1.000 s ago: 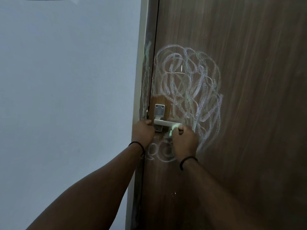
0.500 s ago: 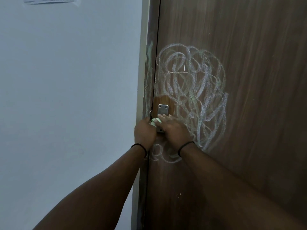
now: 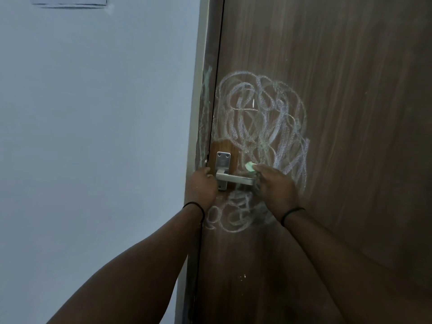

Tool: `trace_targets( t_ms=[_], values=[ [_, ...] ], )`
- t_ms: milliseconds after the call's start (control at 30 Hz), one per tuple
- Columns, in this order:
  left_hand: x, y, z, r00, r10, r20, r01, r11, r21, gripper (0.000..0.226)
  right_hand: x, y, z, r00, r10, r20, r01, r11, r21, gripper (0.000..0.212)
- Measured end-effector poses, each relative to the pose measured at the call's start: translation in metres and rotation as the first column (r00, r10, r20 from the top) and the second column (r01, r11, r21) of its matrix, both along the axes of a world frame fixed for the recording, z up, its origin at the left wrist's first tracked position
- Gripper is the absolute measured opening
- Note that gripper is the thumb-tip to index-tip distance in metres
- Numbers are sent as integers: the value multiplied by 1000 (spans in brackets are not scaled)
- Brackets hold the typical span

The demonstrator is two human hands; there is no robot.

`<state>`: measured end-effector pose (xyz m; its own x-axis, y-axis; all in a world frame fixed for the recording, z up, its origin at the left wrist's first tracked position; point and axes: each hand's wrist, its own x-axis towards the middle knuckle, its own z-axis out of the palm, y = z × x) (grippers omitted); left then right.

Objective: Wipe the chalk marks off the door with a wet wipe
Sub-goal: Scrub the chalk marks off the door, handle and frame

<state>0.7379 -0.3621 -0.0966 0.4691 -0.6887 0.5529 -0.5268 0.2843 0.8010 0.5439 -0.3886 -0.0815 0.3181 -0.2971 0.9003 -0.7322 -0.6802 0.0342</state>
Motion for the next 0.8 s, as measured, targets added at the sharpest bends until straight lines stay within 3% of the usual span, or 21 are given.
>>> trace_targets(
  t_ms=[200,367,500,600,733,800],
  values=[
    [3,-9,2,994,38,102,-31,997,-66,23,63,0,20,996,65,69,-79,970,229,25],
    [11,-10,4,975,89,204,-60,988,-144,24,83,-18,44,965,21,260,-92,960,264,22],
    [11,-12,8,948,105,301,-33,971,-235,38,79,-39,57,987,-38,157,4,978,207,9],
    [7,-15,13,927,82,366,19,964,-264,43,69,-46,51,990,-21,137,-21,955,297,7],
    [0,-18,15,941,38,337,29,981,-192,47,62,-49,45,999,-15,-34,30,868,496,13],
    [-4,-16,13,936,40,349,27,982,-186,48,62,-47,46,999,-28,-45,45,894,446,12]
  ],
)
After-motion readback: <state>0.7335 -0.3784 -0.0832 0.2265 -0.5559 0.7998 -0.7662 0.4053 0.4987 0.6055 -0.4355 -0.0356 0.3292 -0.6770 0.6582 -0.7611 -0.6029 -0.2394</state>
